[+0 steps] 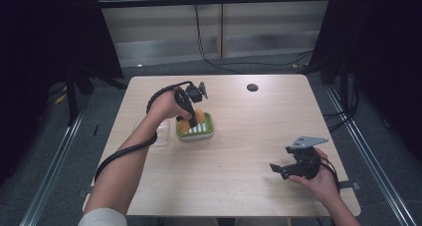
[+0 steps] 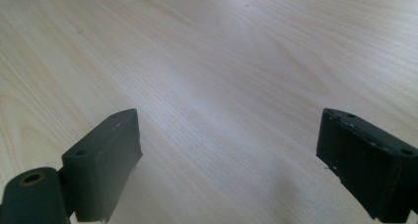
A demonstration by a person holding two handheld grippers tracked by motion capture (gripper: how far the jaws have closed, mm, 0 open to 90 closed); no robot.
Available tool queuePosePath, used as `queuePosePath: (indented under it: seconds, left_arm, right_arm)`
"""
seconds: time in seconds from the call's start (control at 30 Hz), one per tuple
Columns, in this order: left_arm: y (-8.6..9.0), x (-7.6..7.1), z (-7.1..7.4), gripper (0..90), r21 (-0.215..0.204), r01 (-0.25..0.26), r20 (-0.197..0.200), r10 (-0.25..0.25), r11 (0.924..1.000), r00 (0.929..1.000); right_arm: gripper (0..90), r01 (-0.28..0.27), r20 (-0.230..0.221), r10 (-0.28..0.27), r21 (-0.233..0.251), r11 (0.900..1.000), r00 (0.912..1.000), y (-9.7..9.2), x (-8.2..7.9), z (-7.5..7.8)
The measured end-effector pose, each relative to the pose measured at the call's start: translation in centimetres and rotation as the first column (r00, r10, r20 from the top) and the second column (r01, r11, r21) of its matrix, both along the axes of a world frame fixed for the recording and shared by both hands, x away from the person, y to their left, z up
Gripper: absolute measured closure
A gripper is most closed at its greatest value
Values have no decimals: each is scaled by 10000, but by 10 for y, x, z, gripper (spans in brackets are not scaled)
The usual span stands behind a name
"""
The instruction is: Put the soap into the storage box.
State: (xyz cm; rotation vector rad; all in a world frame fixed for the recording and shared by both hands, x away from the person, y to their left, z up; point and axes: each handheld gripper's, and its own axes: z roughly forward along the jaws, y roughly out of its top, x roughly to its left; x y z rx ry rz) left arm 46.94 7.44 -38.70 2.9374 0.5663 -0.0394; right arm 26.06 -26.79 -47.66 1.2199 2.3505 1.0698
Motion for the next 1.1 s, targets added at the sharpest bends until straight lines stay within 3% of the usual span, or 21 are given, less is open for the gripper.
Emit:
queuePosePath:
  seconds: [0.33,0.5,0.73,0.8,0.9,1.1]
  left_arm:
    - [-1,5,0,498,22,126,91,-126,9999,9999]
    - [0,6,-3,498,-79,-96,28,97,9999,9999]
    - [2,8,-7,498,-118,-154,300,157,9998,9994]
    - [2,10,-7,498,-80,-121,15,121,9999,9999]
    - [2,10,-10,498,-101,-144,227,146,9998,9996]
    - [3,11,-12,498,-112,-137,200,139,9998,9997]
  right_arm:
    - [93,29,18,-29,-13,10000,10000,0,0,0]
    - [93,29,22,-29,-39,10000,10000,1,-1,0]
    - [93,6,44,-6,-67,10000,10000,1,0,0]
    - [93,-7,45,8,-46,10000,10000,1,0,0]
    - [93,-1,68,2,-82,10000,10000,1,-1,0]
    - [93,-19,69,19,-106,9999,10000,1,0,-1]
